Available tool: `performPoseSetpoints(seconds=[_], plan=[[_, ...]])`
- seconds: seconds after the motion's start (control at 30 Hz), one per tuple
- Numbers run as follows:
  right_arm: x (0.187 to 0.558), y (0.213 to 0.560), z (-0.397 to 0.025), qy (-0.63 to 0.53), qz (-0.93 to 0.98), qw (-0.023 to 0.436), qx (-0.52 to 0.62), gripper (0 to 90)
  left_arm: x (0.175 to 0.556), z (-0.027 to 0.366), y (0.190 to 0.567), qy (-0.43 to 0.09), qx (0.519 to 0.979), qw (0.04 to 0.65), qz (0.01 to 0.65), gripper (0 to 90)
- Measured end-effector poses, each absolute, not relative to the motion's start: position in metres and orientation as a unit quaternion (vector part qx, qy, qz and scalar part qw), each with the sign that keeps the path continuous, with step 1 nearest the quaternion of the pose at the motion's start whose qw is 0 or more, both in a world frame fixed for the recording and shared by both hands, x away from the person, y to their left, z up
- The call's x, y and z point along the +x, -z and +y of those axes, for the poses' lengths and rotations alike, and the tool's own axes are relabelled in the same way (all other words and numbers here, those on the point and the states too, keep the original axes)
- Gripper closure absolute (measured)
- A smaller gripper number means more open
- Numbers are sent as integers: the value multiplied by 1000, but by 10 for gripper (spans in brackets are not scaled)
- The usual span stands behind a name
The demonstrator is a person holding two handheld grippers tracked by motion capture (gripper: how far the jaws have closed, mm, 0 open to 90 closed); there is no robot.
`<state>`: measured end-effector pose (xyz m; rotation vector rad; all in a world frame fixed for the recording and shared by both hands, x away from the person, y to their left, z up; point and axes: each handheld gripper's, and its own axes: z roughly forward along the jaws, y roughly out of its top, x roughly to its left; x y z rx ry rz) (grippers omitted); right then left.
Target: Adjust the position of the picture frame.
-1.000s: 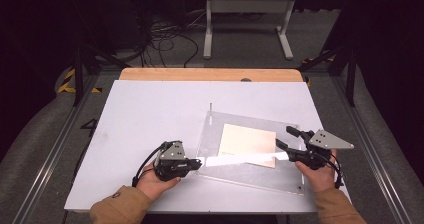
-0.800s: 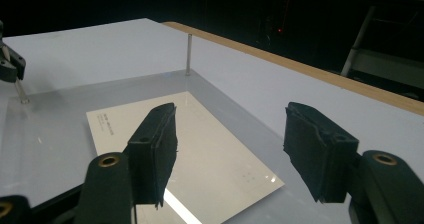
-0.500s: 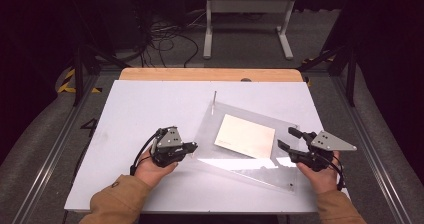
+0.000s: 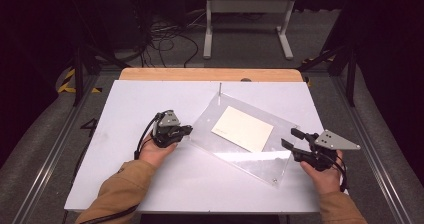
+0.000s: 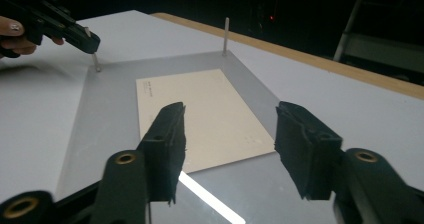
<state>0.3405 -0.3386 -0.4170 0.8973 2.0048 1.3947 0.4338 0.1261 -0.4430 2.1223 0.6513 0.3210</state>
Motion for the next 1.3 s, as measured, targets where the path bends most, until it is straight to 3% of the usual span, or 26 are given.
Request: performPoseSetpoints(seconds=[0.13,0.27,0.33,0.47,0.87,1.3], plan=[[350,415,-339,-491,755,251,354,591,432,128,443,-133,850,438,261,828],[368,409,-342,-461,764,240,382,616,428,137,435,-131,835,460,272,685],[379,405,-344,-446,771,236,388,633,424,144,432,-129,830,469,274,667],[411,396,-346,-399,804,202,393,895,417,154,430,-134,824,476,276,636],[478,410,-364,-288,825,171,454,898,409,180,433,-142,806,483,311,577],[495,424,-373,-239,842,129,466,899,409,185,438,-132,799,487,326,539]])
